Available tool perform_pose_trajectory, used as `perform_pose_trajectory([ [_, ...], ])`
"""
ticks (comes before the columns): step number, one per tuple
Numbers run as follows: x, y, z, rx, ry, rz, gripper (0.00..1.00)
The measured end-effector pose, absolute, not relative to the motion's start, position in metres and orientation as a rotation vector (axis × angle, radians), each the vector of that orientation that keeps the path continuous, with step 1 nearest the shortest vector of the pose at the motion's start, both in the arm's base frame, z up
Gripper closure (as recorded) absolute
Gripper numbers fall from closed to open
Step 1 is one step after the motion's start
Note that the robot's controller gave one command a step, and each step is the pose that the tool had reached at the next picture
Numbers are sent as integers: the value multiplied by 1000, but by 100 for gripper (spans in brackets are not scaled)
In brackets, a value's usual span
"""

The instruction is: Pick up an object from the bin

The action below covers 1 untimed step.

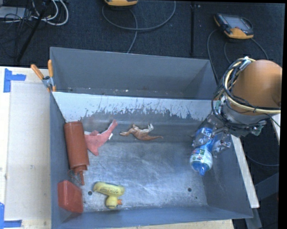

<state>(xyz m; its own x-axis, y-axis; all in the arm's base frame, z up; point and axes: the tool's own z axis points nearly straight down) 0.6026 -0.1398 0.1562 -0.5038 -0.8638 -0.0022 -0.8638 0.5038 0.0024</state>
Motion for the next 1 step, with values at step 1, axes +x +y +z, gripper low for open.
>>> perform_pose_trajectory([
  [1,603,-140,170,-1562,2723,3,100],
])
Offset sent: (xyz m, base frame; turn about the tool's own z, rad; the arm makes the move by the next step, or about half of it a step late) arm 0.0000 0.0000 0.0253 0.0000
